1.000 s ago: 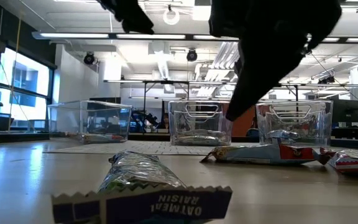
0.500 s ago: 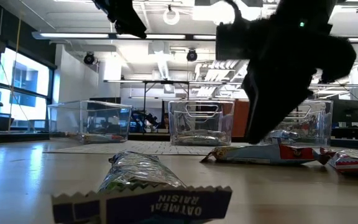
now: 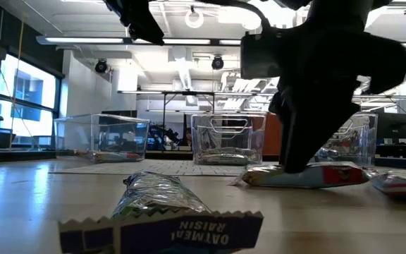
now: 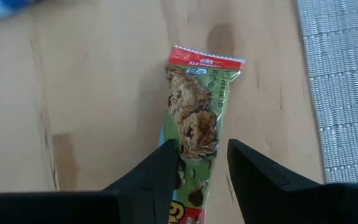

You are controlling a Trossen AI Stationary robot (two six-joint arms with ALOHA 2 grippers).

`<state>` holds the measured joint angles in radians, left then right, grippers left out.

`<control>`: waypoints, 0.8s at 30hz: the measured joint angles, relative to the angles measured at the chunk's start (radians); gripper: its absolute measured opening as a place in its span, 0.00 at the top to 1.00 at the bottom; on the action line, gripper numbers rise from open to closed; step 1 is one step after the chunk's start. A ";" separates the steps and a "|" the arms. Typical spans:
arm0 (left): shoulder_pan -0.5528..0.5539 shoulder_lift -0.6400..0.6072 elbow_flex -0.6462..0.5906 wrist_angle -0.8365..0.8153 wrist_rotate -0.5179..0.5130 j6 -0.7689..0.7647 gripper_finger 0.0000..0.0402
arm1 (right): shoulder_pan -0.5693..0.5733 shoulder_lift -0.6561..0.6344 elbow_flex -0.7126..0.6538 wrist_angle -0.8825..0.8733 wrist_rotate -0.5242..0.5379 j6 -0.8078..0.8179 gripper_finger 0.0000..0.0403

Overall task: Pick and place Granola Bars by type
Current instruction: Put the red granola bar into the left transparent bin

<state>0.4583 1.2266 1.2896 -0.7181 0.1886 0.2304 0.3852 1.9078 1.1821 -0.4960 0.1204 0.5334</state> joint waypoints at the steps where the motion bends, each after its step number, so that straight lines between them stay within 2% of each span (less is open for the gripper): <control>1: 0.000 0.000 0.000 -0.001 0.000 0.000 0.49 | 0.001 -0.003 -0.001 -0.002 0.000 -0.014 0.67; 8: 0.000 0.000 0.000 -0.012 -0.008 0.000 0.49 | 0.000 -0.046 -0.002 -0.002 0.026 -0.015 0.67; 17: 0.000 0.000 0.000 -0.020 -0.034 0.000 0.49 | 0.002 -0.041 -0.002 0.012 -0.040 0.016 0.67; 24: 0.000 0.000 0.000 -0.023 -0.034 0.000 0.49 | 0.002 -0.041 -0.002 0.008 0.016 -0.014 0.67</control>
<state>0.4583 1.2266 1.2892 -0.7406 0.1551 0.2302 0.3870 1.8671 1.1801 -0.4881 0.1359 0.5199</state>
